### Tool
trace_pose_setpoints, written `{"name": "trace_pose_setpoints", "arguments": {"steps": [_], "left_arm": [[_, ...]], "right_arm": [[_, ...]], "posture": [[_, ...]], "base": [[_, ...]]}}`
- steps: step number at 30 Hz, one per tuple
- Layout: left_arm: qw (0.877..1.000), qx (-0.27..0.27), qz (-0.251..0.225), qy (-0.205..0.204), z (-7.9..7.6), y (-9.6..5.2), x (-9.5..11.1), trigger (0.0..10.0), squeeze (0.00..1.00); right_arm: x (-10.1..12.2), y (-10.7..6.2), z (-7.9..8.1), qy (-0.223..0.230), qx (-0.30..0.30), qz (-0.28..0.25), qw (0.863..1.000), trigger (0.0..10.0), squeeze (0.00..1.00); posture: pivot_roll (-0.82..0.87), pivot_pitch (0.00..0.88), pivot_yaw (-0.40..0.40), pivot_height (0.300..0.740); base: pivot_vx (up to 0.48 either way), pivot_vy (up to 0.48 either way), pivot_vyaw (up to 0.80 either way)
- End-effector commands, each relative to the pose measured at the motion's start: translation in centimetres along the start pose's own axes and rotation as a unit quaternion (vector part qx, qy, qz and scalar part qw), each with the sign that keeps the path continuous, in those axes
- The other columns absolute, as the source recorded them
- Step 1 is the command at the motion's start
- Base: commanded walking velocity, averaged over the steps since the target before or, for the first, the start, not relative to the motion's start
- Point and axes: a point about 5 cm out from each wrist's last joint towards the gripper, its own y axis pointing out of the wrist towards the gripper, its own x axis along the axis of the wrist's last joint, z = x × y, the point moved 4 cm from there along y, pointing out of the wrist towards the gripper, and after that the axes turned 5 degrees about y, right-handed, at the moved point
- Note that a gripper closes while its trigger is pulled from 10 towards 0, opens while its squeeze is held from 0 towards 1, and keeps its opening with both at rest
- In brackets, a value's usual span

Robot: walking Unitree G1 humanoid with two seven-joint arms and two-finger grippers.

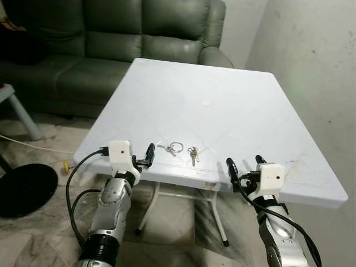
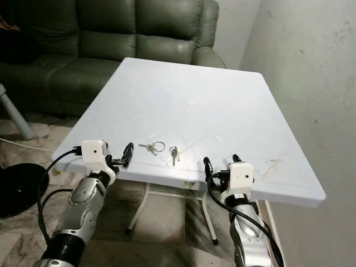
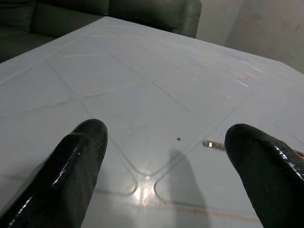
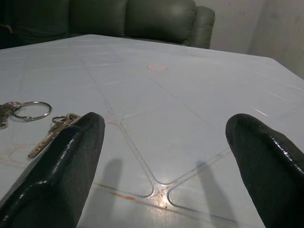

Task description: Hang keys on a hook

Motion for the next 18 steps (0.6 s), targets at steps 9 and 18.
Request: {"name": "trace_pose_setpoints", "arguments": {"steps": [9, 18], "left_arm": [[1.0, -0.005, 0.0, -0.003, -0.45, 0.09, 0.19, 10.0, 0.0], [1.0, -0.005, -0.001, -0.004, -0.5, 0.13, 0.22, 10.0, 0.0]], "right_arm": [[0.48, 0.05, -0.39, -0.003, -0.004, -0.007, 1.0, 10.0, 0.0], [0.42, -0.02, -0.3, 0.0, -0.002, -0.006, 1.0, 10.0, 0.0]], "posture": [[0.06, 0.006, -0.07, 0.74], [0.06, 0.001, -0.073, 0.74]], "base": [[0.0, 0.37, 0.0], [0.0, 0.476, 0.0]]}}
